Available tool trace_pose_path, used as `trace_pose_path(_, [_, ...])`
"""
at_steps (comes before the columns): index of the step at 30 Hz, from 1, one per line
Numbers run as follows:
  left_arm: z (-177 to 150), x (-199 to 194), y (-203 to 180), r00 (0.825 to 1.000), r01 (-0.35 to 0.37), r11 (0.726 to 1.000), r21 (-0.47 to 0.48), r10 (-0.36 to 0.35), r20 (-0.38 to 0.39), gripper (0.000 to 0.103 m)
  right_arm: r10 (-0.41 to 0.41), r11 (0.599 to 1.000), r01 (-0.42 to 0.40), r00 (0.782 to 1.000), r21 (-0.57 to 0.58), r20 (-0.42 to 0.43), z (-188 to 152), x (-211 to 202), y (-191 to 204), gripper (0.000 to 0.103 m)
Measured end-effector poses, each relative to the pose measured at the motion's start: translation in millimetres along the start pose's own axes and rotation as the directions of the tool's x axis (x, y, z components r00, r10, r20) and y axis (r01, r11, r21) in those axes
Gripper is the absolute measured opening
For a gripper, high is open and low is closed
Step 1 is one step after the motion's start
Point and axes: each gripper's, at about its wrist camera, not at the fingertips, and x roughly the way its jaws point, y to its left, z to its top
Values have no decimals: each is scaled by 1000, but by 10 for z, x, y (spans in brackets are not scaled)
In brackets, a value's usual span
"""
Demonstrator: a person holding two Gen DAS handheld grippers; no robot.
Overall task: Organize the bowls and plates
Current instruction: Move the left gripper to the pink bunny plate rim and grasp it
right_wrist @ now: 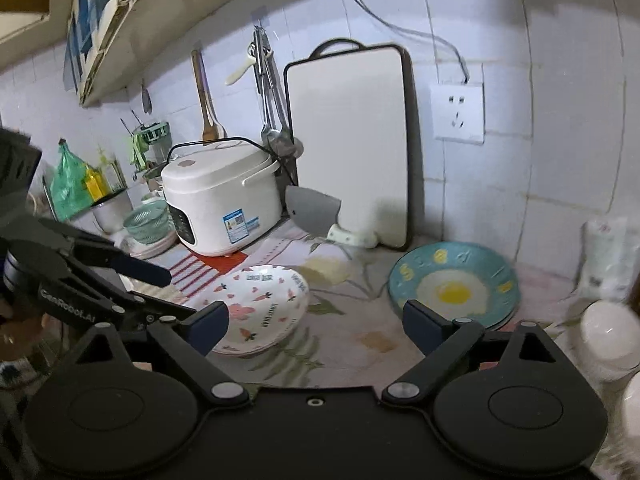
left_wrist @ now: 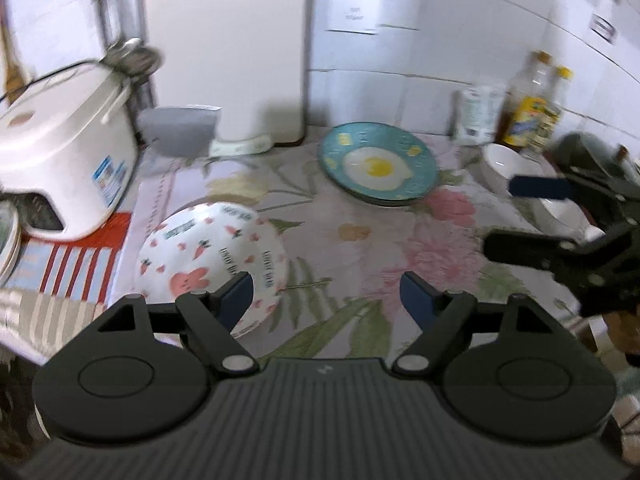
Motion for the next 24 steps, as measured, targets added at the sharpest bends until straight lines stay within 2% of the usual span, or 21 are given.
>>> trace_pose_path(6, [-137,129,313,997,-46,995,-93,51,53,80,48,999,-49,994,10,95,-109,212,72,96])
trace_pose_path(9, [-231,171,417,991,-84,990,-116,95,94,80,59,998,-58,996,-17,73,-109,374,134,96])
trace_pose_path(12, [-315,270,543,986,-116,981,-155,133,104,80,58,998,-57,998,-23,40,-122,561,164,96])
trace_pose_path(18, [-461,516,846,984,-144,953,-265,166,63,80,65,997,-65,998,-40,-8,-166,921,219,96])
trace_pose_path(24, [-598,785,1126,973,-207,910,-358,228,18,80,91,995,-93,995,-35,-44,-221,1247,254,96])
